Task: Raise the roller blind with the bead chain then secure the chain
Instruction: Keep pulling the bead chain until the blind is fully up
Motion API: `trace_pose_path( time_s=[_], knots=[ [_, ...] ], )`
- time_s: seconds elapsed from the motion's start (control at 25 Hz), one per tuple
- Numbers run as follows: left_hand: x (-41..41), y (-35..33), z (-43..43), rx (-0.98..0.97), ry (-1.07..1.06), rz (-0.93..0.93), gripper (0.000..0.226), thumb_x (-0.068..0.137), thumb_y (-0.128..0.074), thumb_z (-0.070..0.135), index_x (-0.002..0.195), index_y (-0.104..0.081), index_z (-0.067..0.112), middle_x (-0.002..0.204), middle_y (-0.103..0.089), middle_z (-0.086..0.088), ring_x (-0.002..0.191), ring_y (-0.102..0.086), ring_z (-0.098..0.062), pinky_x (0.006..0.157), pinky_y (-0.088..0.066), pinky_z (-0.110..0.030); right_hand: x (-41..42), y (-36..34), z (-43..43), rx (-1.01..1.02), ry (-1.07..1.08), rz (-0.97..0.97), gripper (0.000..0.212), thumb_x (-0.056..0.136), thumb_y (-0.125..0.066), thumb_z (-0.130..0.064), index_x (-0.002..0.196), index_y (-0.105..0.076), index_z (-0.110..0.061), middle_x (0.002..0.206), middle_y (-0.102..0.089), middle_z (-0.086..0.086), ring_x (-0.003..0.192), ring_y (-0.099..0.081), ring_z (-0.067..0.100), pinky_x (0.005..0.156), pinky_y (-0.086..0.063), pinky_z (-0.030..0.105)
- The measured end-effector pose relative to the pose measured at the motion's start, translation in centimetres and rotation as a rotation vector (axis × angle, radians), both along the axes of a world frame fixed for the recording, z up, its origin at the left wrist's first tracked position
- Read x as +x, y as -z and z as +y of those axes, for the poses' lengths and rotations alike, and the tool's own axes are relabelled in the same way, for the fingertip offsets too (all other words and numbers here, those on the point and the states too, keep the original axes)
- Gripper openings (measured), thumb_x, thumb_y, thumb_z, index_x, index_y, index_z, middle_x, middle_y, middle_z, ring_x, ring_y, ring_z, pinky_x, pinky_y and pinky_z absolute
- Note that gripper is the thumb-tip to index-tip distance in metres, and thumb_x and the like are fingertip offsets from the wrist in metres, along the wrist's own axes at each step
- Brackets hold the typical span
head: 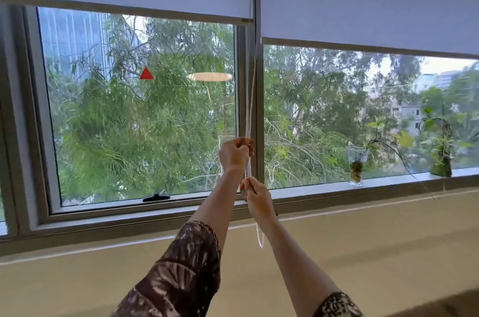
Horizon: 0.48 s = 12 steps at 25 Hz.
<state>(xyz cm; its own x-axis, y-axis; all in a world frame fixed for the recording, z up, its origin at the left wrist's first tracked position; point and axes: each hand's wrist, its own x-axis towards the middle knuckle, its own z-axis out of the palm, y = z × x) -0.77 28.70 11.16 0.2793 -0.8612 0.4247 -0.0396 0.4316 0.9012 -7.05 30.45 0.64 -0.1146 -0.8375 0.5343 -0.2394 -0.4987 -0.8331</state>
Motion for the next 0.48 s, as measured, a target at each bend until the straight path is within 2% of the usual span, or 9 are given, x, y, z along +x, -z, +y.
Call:
trace_pose_path(
  time_s=[0.08, 0.12, 0.24, 0.36, 0.48],
  knots=[
    [0.4, 1.5, 0.0, -0.006, -0.022, -0.020, 0.016, 0.087, -0.061, 0.001, 0.098, -0.072, 0.004, 0.086, -0.074, -0.008, 0.061, -0.063, -0.009, 0.055, -0.053, -0.017, -0.3, 0.5, 0.6, 0.080, -0.096, -0.016, 0.027, 0.100, -0.041, -0.014, 0.078, -0.056, -0.010, 0.059, -0.049, -0.001, 0.053, -0.041, 0.012, 0.051, -0.033, 0.027],
    [0.5, 2.1, 0.1, -0.018, -0.019, -0.031, 0.017, 0.087, -0.060, 0.000, 0.099, -0.071, 0.003, 0.084, -0.073, -0.007, 0.060, -0.062, -0.009, 0.056, -0.054, -0.019, -0.5, 0.5, 0.9, 0.132, -0.141, -0.019, 0.026, 0.100, -0.041, -0.016, 0.081, -0.058, -0.010, 0.062, -0.054, 0.003, 0.055, -0.046, 0.013, 0.051, -0.034, 0.024],
    [1.0, 3.2, 0.4, -0.051, -0.047, -0.079, 0.015, 0.088, -0.061, 0.001, 0.097, -0.072, 0.005, 0.087, -0.073, -0.009, 0.064, -0.063, -0.015, 0.067, -0.059, -0.033, -1.3, -0.8, 1.0, 0.233, -0.175, -0.045, 0.027, 0.099, -0.040, -0.023, 0.092, -0.063, -0.011, 0.081, -0.064, 0.011, 0.070, -0.056, 0.019, 0.059, -0.040, 0.027],
    [1.3, 4.6, 0.6, -0.059, -0.085, -0.118, 0.017, 0.086, -0.062, 0.001, 0.089, -0.073, 0.014, 0.084, -0.074, -0.007, 0.065, -0.068, -0.014, 0.060, -0.057, -0.022, -1.6, -4.5, 0.4, 0.166, -0.159, -0.178, 0.035, 0.102, -0.036, -0.027, 0.101, -0.063, -0.006, 0.089, -0.066, 0.014, 0.077, -0.057, 0.022, 0.065, -0.045, 0.030],
    [1.1, 6.7, 1.0, -0.013, -0.099, -0.134, 0.015, 0.085, -0.063, 0.002, 0.092, -0.075, 0.009, 0.069, -0.071, 0.000, 0.053, -0.065, -0.007, 0.051, -0.053, -0.017, -1.3, -8.8, 0.1, 0.048, -0.106, -0.156, 0.038, 0.101, -0.035, -0.031, 0.102, -0.061, -0.003, 0.082, -0.065, 0.009, 0.069, -0.059, 0.016, 0.062, -0.047, 0.025]
  ],
)
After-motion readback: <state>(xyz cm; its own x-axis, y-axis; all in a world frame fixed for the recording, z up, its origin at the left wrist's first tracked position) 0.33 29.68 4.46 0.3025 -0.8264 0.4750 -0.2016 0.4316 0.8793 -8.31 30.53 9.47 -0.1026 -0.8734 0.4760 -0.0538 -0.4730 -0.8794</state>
